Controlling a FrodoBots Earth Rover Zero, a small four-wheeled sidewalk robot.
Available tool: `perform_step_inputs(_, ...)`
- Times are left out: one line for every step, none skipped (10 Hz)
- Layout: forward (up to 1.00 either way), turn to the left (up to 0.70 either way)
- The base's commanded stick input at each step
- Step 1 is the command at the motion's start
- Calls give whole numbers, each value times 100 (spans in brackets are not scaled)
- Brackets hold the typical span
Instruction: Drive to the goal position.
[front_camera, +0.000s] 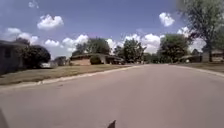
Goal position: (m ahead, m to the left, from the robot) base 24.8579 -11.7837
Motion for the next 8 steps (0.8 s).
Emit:
perform_step_inputs(100,0)
perform_step_inputs(100,0)
perform_step_inputs(100,0)
perform_step_inputs(100,0)
perform_step_inputs(100,0)
perform_step_inputs(100,0)
perform_step_inputs(100,0)
perform_step_inputs(100,0)
